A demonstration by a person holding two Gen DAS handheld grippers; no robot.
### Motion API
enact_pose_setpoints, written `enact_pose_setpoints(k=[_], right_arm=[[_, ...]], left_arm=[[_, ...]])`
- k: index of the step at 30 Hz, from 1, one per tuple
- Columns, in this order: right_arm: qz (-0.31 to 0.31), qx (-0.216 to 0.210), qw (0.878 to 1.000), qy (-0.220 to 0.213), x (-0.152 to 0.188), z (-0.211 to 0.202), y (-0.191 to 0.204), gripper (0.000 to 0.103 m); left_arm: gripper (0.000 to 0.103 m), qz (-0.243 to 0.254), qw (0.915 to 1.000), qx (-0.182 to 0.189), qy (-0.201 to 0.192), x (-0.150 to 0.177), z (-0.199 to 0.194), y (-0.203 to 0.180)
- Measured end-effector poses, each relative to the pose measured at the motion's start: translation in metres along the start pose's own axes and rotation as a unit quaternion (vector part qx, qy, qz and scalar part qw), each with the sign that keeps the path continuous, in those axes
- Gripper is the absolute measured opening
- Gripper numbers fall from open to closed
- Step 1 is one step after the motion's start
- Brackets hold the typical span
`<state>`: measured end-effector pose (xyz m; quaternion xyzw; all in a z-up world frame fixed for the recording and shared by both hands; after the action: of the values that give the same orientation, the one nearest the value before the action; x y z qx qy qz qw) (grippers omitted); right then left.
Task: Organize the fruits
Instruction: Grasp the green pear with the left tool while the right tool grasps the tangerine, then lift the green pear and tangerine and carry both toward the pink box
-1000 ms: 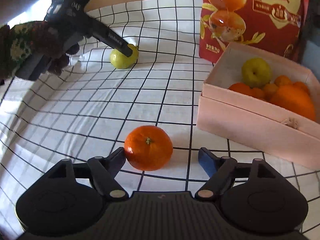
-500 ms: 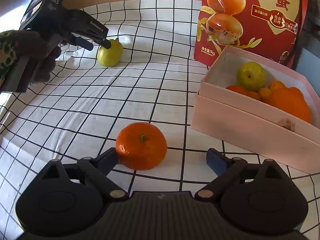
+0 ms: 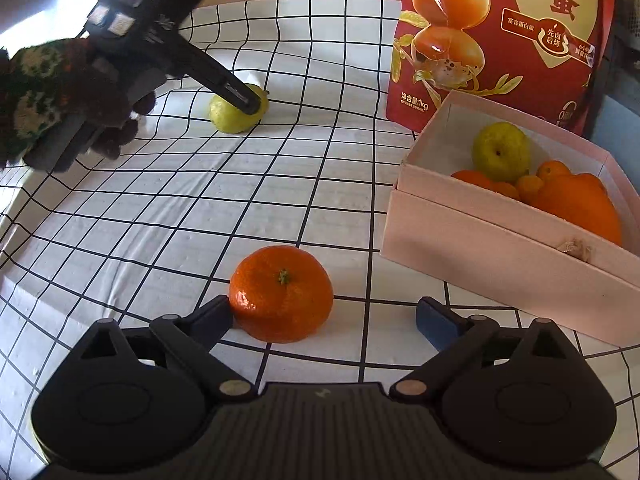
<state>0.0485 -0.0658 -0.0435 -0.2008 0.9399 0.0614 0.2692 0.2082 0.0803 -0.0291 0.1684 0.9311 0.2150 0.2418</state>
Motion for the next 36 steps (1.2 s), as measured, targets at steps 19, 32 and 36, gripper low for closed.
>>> enact_pose_setpoints(k=[19, 32, 36], right_arm=[[-0.001, -0.001, 1.000, 0.001, -0.002, 0.001, -0.001, 0.101], [0.000, -0.002, 1.000, 0.001, -0.002, 0.002, -0.001, 0.102], [0.000, -0.002, 1.000, 0.002, -0.003, 0.003, -0.001, 0.103]], left_arm=[[0.063, -0.024, 0.9966, 0.019, 0.076, -0.001, 0.026, 0.028], [0.063, -0.244, 0.9510, 0.188, 0.027, 0.068, -0.055, 0.045], [0.063, -0.300, 0.9271, 0.224, 0.022, 0.104, -0.082, 0.026]])
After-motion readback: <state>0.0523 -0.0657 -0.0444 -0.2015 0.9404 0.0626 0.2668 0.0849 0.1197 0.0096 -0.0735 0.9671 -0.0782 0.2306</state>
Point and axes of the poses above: each gripper's, at about its wrist camera, not at the fingertips, and z roughly the way its jaws point, y to its left, x to its underside, the point moved 7 cm from there along z, roughly the way its jaws point, and after that the axes turned 14 degrees about y, right-handed, at the moved point
